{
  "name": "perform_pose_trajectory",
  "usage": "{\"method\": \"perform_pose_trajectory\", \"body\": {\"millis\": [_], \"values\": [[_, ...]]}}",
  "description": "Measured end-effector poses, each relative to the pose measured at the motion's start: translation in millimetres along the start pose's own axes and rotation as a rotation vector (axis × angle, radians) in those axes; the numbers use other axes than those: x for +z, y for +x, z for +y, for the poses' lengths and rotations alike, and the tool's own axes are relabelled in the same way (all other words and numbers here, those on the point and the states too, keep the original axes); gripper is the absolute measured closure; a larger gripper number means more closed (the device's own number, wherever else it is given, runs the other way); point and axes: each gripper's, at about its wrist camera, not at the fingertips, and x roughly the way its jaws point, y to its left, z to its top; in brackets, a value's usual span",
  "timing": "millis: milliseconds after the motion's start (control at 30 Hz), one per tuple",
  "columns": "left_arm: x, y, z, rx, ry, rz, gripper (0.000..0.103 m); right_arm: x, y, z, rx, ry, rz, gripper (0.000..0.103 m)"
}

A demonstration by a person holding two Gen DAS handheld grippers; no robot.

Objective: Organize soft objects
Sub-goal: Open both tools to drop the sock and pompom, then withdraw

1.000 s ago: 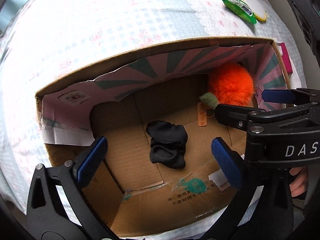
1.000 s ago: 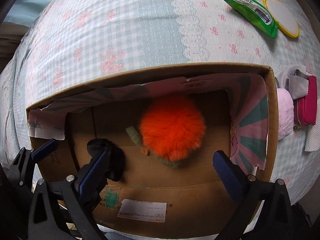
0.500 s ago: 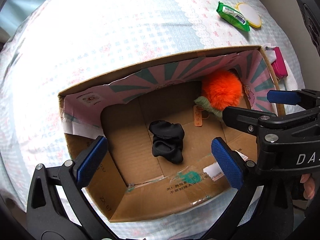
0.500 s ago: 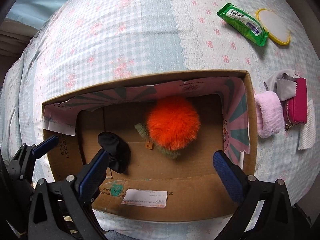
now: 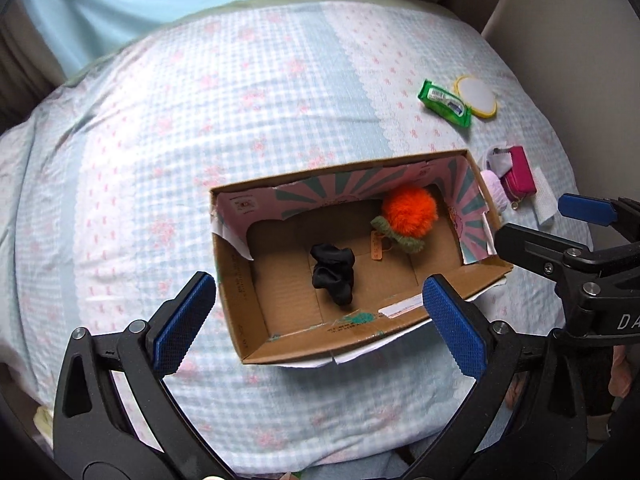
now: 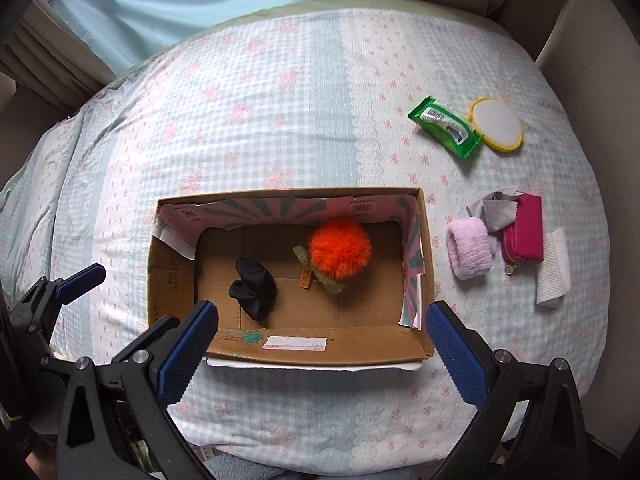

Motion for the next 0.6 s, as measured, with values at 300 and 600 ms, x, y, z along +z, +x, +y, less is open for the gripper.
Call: {"method": "perform_pose_trajectory", "body": {"millis": [300, 600], "values": [[-6, -110, -3, 0.079, -0.071, -0.222, 0.000, -30, -100, -20, -0.045, 0.021, -0.240, 0.000], [-13, -182, -38, 0.040, -0.129, -0.395, 0.000, -67, -170, -87, -0.112, 0.089, -0.402, 0.000]]}}
